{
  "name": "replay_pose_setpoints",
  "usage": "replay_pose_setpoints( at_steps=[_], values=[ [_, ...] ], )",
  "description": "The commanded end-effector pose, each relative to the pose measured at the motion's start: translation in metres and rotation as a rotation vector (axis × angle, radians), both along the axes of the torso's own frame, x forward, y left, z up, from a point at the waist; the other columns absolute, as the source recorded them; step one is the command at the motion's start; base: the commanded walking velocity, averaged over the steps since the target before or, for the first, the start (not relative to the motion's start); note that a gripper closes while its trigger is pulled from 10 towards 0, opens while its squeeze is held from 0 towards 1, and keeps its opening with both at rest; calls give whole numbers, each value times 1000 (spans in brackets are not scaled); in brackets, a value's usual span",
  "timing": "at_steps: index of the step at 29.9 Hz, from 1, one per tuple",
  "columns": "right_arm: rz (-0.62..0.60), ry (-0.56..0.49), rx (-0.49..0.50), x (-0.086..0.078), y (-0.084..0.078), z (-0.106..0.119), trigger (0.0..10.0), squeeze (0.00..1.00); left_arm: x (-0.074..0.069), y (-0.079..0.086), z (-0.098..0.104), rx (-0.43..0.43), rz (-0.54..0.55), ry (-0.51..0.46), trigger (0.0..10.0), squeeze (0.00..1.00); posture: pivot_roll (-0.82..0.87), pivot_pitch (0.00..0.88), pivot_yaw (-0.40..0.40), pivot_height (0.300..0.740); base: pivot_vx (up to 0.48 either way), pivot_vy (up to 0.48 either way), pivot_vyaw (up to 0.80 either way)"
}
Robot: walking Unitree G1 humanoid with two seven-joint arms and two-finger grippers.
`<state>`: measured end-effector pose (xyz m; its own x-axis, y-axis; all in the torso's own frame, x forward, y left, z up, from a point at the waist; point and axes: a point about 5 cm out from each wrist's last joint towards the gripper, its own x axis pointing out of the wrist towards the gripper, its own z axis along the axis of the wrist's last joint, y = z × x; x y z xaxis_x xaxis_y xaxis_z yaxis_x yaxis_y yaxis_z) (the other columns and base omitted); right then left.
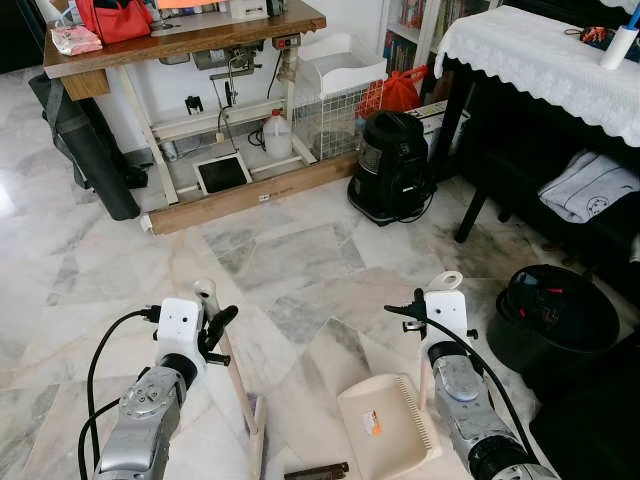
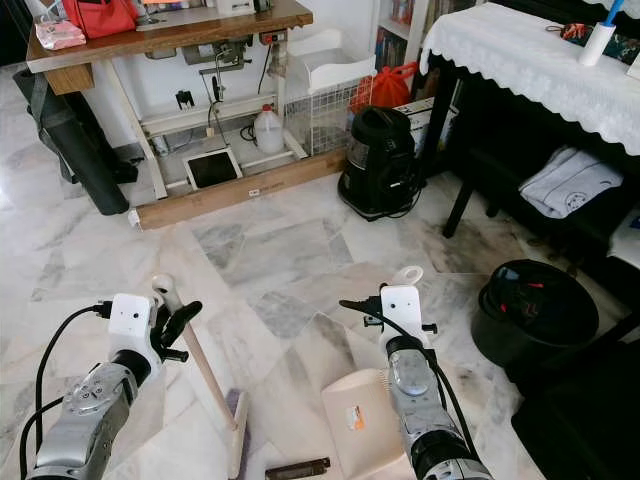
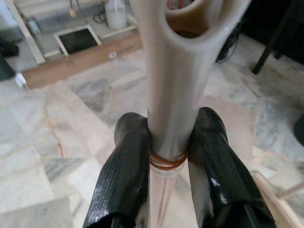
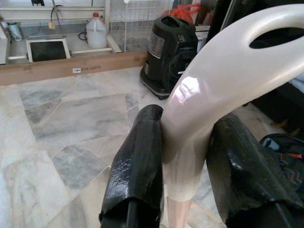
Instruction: Sweep floor
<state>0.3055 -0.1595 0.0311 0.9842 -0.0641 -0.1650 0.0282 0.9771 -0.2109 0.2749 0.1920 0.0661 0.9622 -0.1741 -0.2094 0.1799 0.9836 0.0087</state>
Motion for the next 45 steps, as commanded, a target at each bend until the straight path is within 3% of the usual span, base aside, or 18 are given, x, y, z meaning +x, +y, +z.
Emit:
replay_pose_setpoints(
  at_steps=[1,7,14,19,25,29,33,38,45],
  values=[
    [19,149,2,-17,3,-26,10000,0,-5,1,-13,-27,-9,78,10000,0,45,94,25,740,0,0,0],
    [26,150,6,-18,5,-27,10000,0,-9,2,-16,-21,-32,102,10000,0,43,98,25,740,0,0,0],
    [29,154,7,-18,7,-27,10000,0,-10,15,-4,175,8,-16,10000,0,48,100,26,740,0,0,0],
    [28,154,7,-18,7,-27,10000,0,-19,10,-9,184,-51,25,10000,0,49,101,27,740,0,0,0],
    [27,157,9,-18,6,-27,10000,0,-22,6,-11,57,-118,127,10000,0,54,100,28,740,0,0,0],
    [29,163,10,-18,6,-28,10000,0,-22,7,-13,30,-118,156,10000,0,53,100,28,740,0,0,0],
    [53,244,3,-25,7,-39,10000,0,-21,6,-15,-35,-100,209,10000,0,47,102,29,740,0,0,0],
    [64,236,16,-26,10,-39,10000,0,-18,8,-19,-102,-33,274,10000,0,43,105,31,740,0,0,0],
    [93,208,52,-24,16,-35,10000,0,-9,12,-14,-225,81,279,10000,0,41,107,29,740,0,0,0]
  ],
)
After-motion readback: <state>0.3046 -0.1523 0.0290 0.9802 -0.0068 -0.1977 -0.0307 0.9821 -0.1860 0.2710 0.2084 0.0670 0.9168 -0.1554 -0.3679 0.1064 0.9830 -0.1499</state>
